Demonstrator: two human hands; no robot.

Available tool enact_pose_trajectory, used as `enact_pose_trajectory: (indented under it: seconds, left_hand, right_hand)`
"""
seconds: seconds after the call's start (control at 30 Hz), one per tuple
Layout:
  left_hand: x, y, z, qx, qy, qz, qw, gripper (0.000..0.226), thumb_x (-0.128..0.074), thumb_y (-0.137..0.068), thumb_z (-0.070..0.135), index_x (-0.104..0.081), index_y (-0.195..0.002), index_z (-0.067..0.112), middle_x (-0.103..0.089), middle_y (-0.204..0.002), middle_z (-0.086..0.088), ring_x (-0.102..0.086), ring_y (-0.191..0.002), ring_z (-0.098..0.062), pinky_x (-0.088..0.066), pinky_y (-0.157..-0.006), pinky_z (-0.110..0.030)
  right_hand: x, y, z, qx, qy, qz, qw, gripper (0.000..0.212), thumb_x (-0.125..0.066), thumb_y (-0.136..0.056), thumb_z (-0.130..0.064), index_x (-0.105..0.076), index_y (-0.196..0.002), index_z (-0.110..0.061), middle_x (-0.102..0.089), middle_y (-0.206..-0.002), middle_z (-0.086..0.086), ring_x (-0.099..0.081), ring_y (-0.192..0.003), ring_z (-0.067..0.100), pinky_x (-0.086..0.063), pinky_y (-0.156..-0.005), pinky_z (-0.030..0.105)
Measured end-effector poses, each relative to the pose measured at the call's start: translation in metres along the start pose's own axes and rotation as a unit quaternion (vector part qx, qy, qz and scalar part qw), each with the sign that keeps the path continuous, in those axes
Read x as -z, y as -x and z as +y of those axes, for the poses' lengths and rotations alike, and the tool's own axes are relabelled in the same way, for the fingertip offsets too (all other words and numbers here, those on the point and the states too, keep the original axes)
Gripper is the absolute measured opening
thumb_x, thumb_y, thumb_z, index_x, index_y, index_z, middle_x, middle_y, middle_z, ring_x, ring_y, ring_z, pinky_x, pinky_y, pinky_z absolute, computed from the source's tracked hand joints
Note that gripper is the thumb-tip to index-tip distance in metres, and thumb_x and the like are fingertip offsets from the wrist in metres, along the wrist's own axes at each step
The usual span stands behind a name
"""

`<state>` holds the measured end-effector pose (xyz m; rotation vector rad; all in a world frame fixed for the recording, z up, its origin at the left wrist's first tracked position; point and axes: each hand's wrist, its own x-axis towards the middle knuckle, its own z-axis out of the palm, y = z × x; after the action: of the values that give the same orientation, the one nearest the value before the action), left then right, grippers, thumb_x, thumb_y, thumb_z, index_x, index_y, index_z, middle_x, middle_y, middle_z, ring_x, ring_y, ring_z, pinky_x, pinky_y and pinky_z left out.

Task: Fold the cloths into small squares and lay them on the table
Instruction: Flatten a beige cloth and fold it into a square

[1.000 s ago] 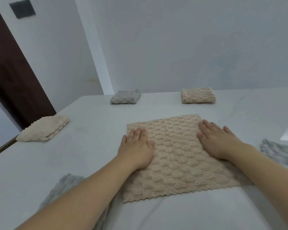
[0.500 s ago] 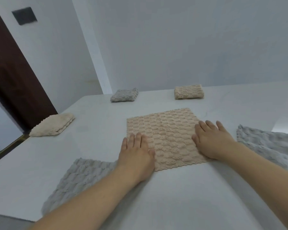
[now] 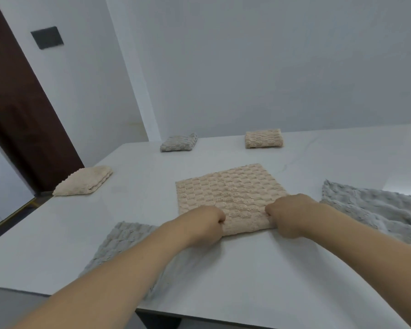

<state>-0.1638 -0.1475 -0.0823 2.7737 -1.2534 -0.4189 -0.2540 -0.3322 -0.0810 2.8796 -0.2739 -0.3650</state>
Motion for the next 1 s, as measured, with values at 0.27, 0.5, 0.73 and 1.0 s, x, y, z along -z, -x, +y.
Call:
enact_pose_trajectory:
  seconds: [0.27, 0.5, 0.73, 1.0]
  left_hand:
    - [0.019, -0.027, -0.027, 0.049, 0.075, 0.129, 0.988, 0.024, -0.038, -0.086, 0.016, -0.049, -0.064, 0.017, -0.06, -0.075, -0.001, -0.058, -0.075, -0.023, -0.046, -0.066, -0.032]
    - [0.01, -0.053, -0.048, 0.051, 0.057, 0.113, 0.991, 0.019, -0.043, -0.088, 0.027, -0.055, -0.076, 0.017, -0.063, -0.082, 0.001, -0.058, -0.076, -0.019, -0.045, -0.065, -0.033]
    - [0.011, -0.075, -0.065, 0.083, 0.062, 0.182, 0.978, 0.015, -0.042, -0.088, 0.025, -0.053, -0.079, 0.019, -0.061, -0.081, 0.004, -0.057, -0.077, -0.017, -0.045, -0.065, -0.033]
    - [0.019, -0.128, -0.099, 0.12, 0.079, 0.267, 0.953, 0.016, -0.042, -0.091, 0.022, -0.056, -0.086, 0.016, -0.058, -0.092, 0.0, -0.053, -0.09, -0.023, -0.046, -0.078, -0.038]
  right_hand:
    - [0.026, -0.039, 0.031, -0.11, -0.166, 0.145, 0.969, 0.014, -0.043, -0.084, -0.021, -0.056, -0.086, -0.017, -0.062, -0.095, 0.002, -0.058, -0.088, 0.022, -0.044, -0.077, 0.031]
    - [0.012, -0.077, 0.026, -0.117, -0.208, 0.032, 0.97, 0.007, -0.05, -0.08, -0.021, -0.053, -0.085, -0.019, -0.055, -0.091, 0.001, -0.053, -0.087, 0.024, -0.039, -0.076, 0.029]
    - [0.008, -0.109, 0.038, -0.125, -0.173, 0.171, 0.962, 0.021, -0.043, -0.089, -0.027, -0.058, -0.101, -0.019, -0.06, -0.107, 0.002, -0.053, -0.1, 0.025, -0.039, -0.081, 0.034]
    - [0.006, -0.167, 0.039, -0.149, -0.251, 0.301, 0.908, 0.024, -0.047, -0.094, -0.027, -0.062, -0.108, -0.016, -0.059, -0.112, 0.007, -0.052, -0.105, 0.031, -0.04, -0.084, 0.039]
